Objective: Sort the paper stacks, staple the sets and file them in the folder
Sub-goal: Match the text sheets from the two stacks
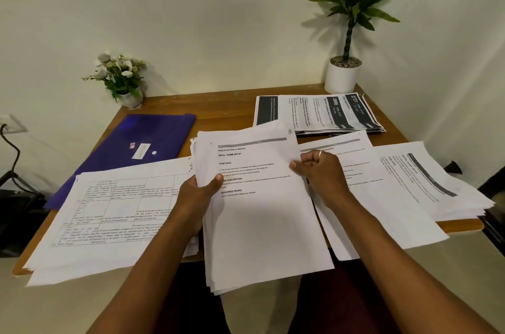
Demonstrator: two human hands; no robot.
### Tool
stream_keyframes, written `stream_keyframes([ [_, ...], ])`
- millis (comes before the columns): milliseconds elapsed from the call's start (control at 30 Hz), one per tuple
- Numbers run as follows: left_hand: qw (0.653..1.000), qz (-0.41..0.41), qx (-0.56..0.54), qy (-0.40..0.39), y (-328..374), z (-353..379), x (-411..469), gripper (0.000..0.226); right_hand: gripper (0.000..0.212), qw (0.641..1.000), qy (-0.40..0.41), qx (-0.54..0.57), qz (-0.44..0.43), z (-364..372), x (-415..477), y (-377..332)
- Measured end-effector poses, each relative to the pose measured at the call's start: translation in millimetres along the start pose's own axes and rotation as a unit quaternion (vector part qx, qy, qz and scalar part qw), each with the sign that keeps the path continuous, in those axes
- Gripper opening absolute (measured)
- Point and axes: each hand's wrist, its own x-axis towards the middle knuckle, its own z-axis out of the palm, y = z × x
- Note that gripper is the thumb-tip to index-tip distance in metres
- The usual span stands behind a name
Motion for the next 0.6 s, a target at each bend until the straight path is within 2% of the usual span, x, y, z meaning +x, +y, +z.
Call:
stream_keyframes([
  [133, 1.0, 0.013, 0.02, -0.004, -5.0, -1.0, 0.6, 0.035, 0.017, 1.0, 0.028, 0.008, 0.0, -7.3, 2.7, 2.5],
  [233, 1.0, 0.017, 0.008, -0.003, -6.4, 1.0, 0.5, 0.028, 0.015, 0.995, 0.052, 0.078, 0.018, -23.2, 9.2, -2.4],
  [400, 1.0, 0.014, 0.011, -0.002, -6.2, 2.4, 0.1, 0.015, 0.014, 0.986, 0.112, 0.115, 0.042, -69.4, 35.5, -12.9],
  [467, 1.0, 0.012, 0.01, -0.003, -6.5, 1.9, 0.3, 0.017, 0.016, 0.982, 0.097, 0.152, 0.054, -90.8, 42.7, -18.1],
  [600, 1.0, 0.007, 0.008, -0.006, -6.2, 0.4, 0.6, 0.028, 0.012, 0.974, 0.031, 0.171, 0.144, -127.2, 54.1, -9.9],
])
